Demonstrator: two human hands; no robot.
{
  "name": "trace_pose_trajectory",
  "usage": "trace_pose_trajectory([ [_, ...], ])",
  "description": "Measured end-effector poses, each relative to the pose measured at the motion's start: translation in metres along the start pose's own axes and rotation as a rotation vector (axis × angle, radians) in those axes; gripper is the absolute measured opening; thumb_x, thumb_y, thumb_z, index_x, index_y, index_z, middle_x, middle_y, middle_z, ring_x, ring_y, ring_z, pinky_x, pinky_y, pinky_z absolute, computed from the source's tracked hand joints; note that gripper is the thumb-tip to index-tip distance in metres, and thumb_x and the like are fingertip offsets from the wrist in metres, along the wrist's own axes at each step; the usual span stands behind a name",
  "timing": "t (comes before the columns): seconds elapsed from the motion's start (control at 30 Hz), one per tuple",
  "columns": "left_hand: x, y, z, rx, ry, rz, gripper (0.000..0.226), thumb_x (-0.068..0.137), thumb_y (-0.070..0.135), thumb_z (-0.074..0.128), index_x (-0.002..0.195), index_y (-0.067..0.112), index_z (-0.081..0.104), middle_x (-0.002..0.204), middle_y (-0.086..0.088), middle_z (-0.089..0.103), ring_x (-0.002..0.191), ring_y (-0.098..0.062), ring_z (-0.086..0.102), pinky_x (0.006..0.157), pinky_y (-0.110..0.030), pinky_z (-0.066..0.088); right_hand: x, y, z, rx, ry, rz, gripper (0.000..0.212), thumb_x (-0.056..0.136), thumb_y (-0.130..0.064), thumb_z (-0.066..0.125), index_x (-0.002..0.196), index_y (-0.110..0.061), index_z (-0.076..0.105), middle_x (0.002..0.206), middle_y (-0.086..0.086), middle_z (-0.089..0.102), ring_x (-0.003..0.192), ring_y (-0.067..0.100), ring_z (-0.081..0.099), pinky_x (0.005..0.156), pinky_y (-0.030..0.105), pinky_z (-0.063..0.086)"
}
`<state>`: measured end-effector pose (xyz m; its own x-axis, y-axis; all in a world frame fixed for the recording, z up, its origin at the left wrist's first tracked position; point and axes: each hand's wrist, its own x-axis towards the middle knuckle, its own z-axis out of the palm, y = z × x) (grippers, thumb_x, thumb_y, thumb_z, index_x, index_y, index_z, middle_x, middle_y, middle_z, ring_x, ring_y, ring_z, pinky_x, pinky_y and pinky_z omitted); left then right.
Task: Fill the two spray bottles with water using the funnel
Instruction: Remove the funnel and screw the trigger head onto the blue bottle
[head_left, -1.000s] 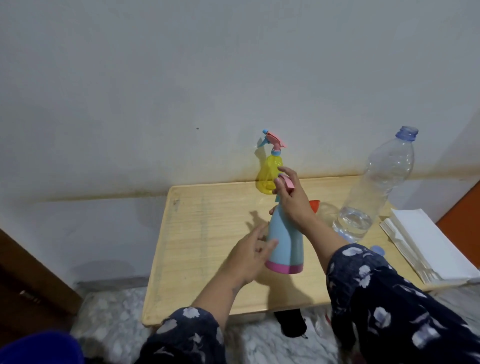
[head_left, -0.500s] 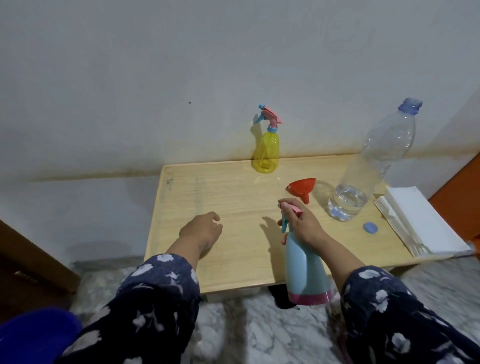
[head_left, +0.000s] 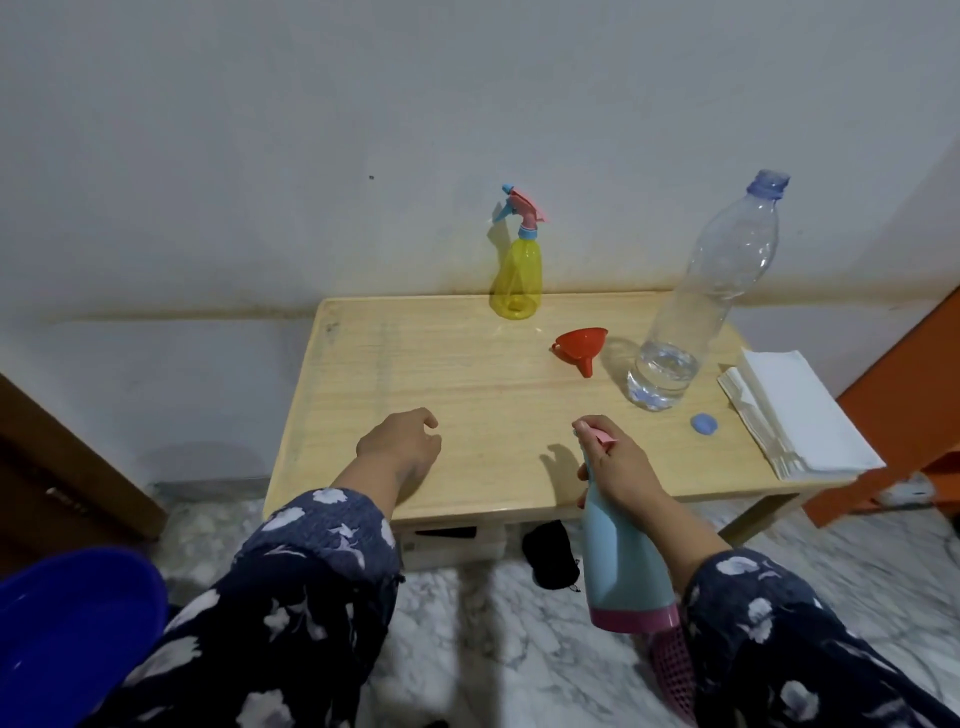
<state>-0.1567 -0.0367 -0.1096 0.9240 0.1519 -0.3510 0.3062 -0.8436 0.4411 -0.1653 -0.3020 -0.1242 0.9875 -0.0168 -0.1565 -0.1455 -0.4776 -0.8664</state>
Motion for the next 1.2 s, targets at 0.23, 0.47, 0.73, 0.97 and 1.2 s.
trace_pose_trajectory([
  [0.23,-0.040,0.001,0.019,-0.026,0.007,-0.019,0.035,0.091,0.030,0.043,0.125,0.031,0.054,0.120,0.004,0.063,0.107,-0.022,0.059,0.096,-0.038,0.048,-0.040,-0.011,0.016,-0.016,-0.150,-0.124,0.030,0.099,-0.043,0.042,0.116,-0.024,0.058,0.094,0.003,0.064,0.081,0.012,0.064,0.061,0.020,0.047],
  [0.47,-0.069,-0.018,0.024,-0.048,0.055,-0.066,0.036,0.090,0.027,0.042,0.123,0.032,0.055,0.110,0.005,0.065,0.098,-0.020,0.061,0.088,-0.034,0.051,-0.054,-0.008,0.047,-0.055,-0.183,-0.204,0.027,0.096,-0.050,0.043,0.107,-0.030,0.059,0.089,-0.005,0.065,0.083,0.021,0.065,0.079,0.037,0.052],
  [0.73,-0.081,-0.033,0.024,-0.061,0.081,-0.081,0.035,0.091,0.027,0.043,0.124,0.030,0.054,0.106,0.004,0.065,0.092,-0.020,0.061,0.081,-0.030,0.050,-0.040,-0.013,0.020,0.055,-0.016,-0.170,0.030,0.097,-0.045,0.042,0.114,-0.025,0.058,0.101,-0.002,0.064,0.096,0.023,0.064,0.087,0.043,0.052],
  [0.97,-0.077,-0.025,0.014,-0.052,0.097,-0.057,0.032,0.093,0.030,0.044,0.124,0.031,0.054,0.109,0.006,0.063,0.098,-0.020,0.060,0.087,-0.034,0.052,-0.036,-0.024,0.016,0.063,-0.007,-0.145,0.026,0.096,-0.048,0.045,0.110,-0.030,0.057,0.074,0.007,0.064,0.065,0.023,0.065,0.072,0.048,0.058],
  [1.2,-0.068,-0.014,0.008,-0.171,0.034,0.024,0.031,0.098,0.043,0.045,0.123,0.027,0.055,0.096,0.011,0.057,0.092,-0.018,0.059,0.087,-0.033,0.051,-0.031,-0.051,0.021,0.178,-0.054,-0.151,0.030,0.098,-0.041,0.046,0.116,-0.020,0.057,0.100,0.005,0.058,0.093,0.023,0.063,0.050,0.032,0.057],
])
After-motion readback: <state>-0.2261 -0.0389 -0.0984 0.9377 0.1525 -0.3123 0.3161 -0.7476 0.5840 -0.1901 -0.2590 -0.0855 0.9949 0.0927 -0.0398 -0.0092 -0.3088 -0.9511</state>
